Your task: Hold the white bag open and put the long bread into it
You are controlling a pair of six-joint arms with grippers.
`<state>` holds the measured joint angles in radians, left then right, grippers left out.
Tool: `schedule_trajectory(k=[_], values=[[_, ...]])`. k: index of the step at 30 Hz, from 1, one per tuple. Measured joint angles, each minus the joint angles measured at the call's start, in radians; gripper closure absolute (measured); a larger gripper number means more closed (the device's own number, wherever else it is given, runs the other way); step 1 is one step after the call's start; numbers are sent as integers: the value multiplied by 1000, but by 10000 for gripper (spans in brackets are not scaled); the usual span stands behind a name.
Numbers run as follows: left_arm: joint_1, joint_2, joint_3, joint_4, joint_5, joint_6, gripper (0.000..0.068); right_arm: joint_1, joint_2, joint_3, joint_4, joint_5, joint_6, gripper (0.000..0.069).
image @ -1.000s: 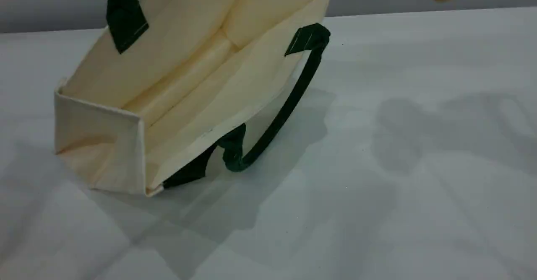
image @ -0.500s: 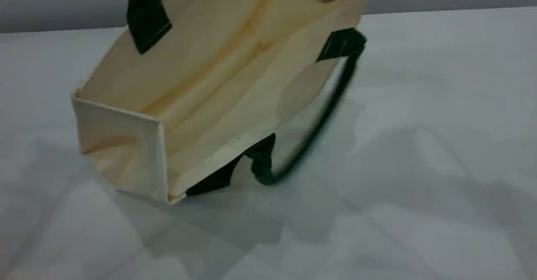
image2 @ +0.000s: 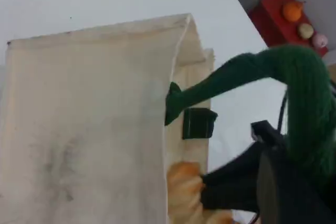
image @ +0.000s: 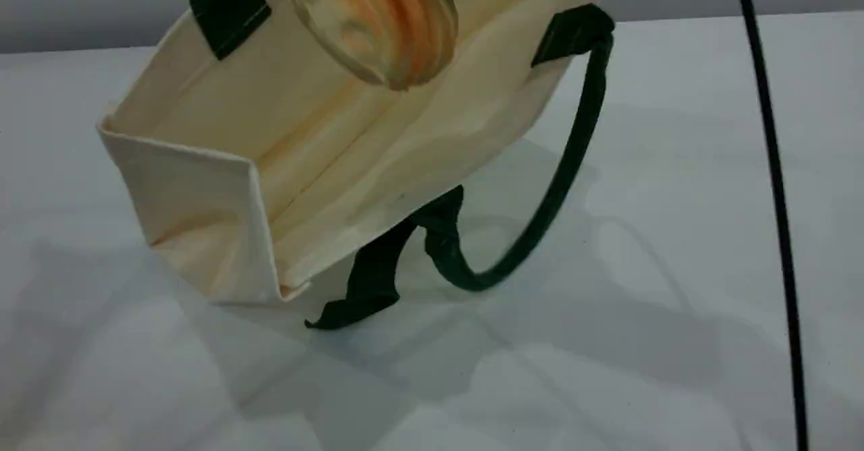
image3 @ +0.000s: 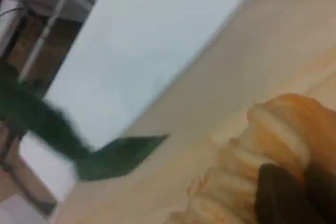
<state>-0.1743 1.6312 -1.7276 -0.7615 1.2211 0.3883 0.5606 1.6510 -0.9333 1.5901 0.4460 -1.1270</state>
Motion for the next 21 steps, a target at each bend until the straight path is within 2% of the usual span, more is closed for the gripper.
schedule_trajectory(k=[4, 9, 21], values=[[0, 0, 0, 0, 0, 0, 601, -1, 56, -1, 100, -54, -72, 645], [0, 1, 0, 0, 0, 0, 601, -1, 111, -20, 157, -21, -190, 645], [0, 1, 0, -2, 0, 0, 601, -1, 189, -143, 157, -28, -186, 645]])
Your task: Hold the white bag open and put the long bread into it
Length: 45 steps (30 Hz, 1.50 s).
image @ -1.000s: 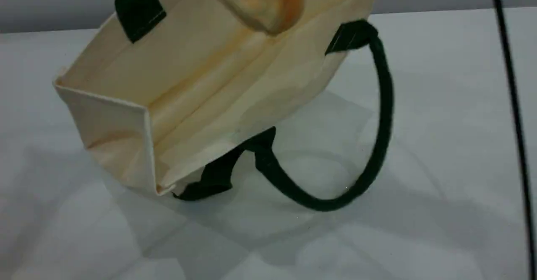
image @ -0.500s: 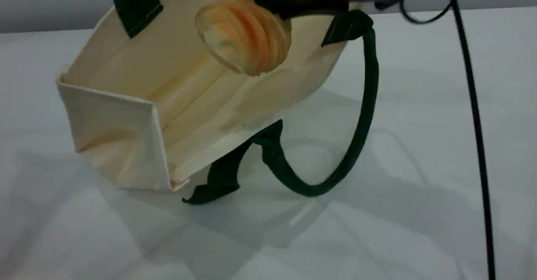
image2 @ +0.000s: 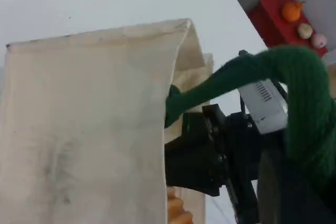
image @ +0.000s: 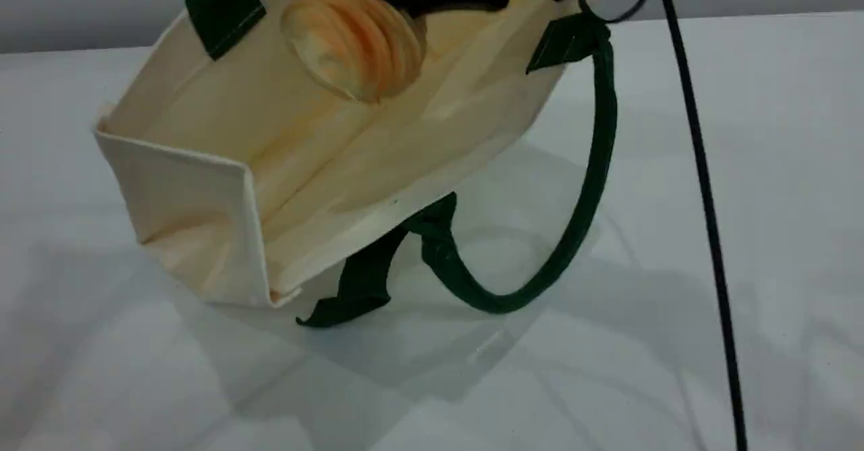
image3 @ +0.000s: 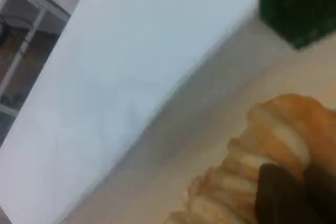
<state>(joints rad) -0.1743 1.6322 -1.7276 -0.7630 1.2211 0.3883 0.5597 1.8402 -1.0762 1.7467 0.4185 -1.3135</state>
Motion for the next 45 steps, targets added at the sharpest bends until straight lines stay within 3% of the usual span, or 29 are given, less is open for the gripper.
schedule_trajectory(k=[6, 9, 16, 20, 29, 36, 42, 45], values=[[0, 0, 0, -2, 0, 0, 601, 0, 38, 0, -3, -4, -74, 629], [0, 0, 0, -5, 0, 0, 601, 0, 46, 0, -3, 27, -123, 582], [0, 0, 0, -5, 0, 0, 601, 0, 46, -50, -3, 58, -135, 303], [0, 0, 0, 7, 0, 8, 601, -1, 42, -59, -4, 136, -135, 197], [2, 1, 0, 26, 0, 24, 601, -20, -52, -58, -80, 174, -56, 190], [4, -12, -1, 62, 0, 24, 601, -128, -210, -57, -241, 214, 88, 198], [87, -21, -51, 13, 0, 17, 601, -229, -335, -57, -412, 283, 229, 198], [132, -20, -52, 29, 0, 16, 601, -258, -381, -57, -475, 301, 266, 198]])
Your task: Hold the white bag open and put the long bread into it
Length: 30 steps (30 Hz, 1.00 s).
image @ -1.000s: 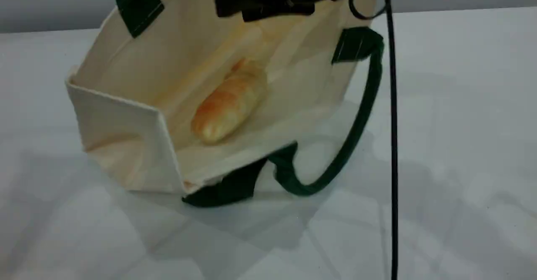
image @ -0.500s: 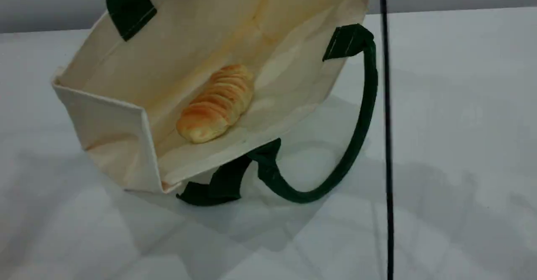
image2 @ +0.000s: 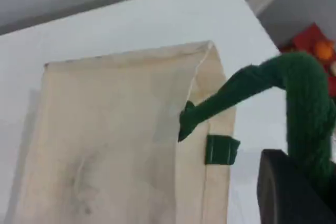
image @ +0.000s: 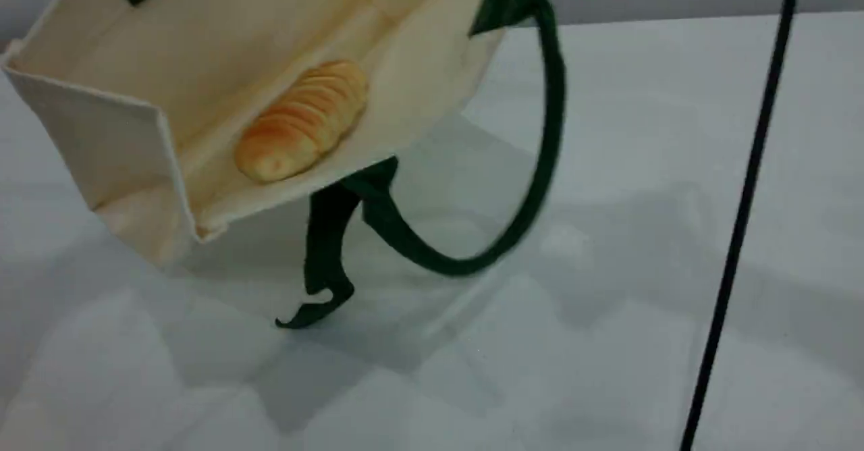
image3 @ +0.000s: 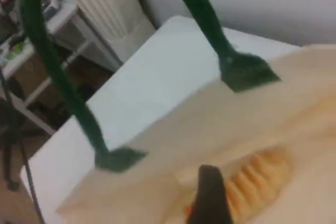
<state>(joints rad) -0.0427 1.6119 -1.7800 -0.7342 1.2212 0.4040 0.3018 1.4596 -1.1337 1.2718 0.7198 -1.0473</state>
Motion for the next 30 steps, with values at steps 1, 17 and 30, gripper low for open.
schedule_trajectory(k=[1, 17, 30], values=[[3, 1, 0, 16, -3, 0, 601, -8, -14, 0, -12, 8, 1, 198], [-65, 88, 5, 77, -3, -24, 601, -23, -89, 0, -21, 56, 19, 198], [-112, 263, 5, 116, -39, -6, 585, -23, -262, 0, -160, 72, 116, 198]])
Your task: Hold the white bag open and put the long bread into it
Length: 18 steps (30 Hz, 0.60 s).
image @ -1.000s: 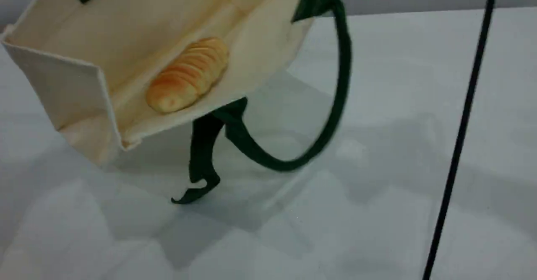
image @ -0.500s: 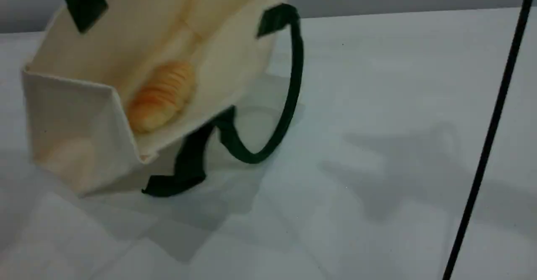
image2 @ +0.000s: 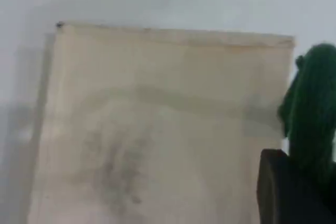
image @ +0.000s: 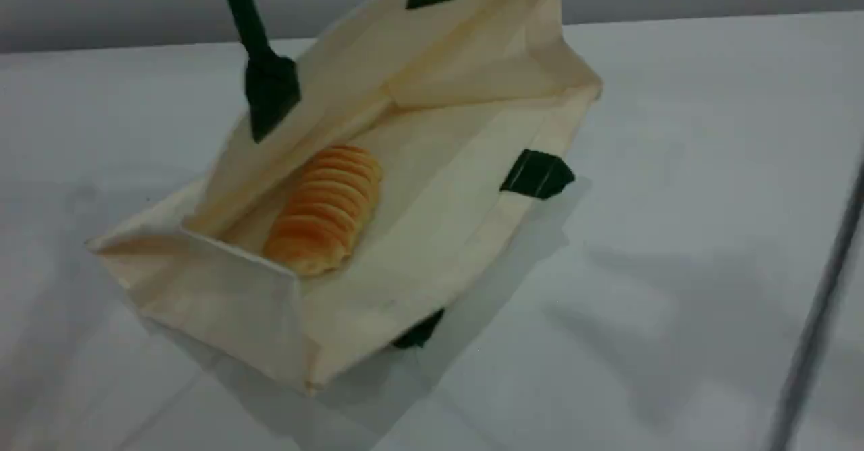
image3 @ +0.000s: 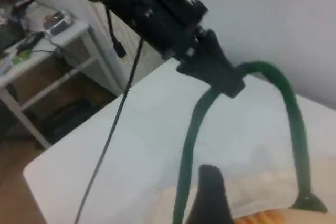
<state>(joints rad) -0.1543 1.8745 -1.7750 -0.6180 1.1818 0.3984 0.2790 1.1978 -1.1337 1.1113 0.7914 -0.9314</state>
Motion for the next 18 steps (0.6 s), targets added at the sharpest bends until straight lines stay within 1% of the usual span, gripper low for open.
schedule_trajectory(k=[2, 4, 6, 10, 12, 14, 18], values=[[0, 15, 0, 1, 10, -1, 563, 0, -35, 0, -54, 0, 44, 199], [0, 26, 0, 7, 11, -2, 524, 0, -73, 0, -98, 0, 92, 199], [0, 27, 0, 17, 13, 0, 468, 0, -106, 0, -145, 5, 142, 199], [1, 27, 0, 17, 36, 43, 341, 0, -174, 0, -231, 7, 216, 199], [1, 27, 0, 17, 37, 46, 294, 0, -204, 0, -267, 9, 250, 199], [1, 27, 0, 17, 38, 46, 262, 0, -233, 0, -294, 24, 283, 199], [1, 27, 0, 18, 40, 46, 248, 0, -292, 0, -388, 76, 347, 199]])
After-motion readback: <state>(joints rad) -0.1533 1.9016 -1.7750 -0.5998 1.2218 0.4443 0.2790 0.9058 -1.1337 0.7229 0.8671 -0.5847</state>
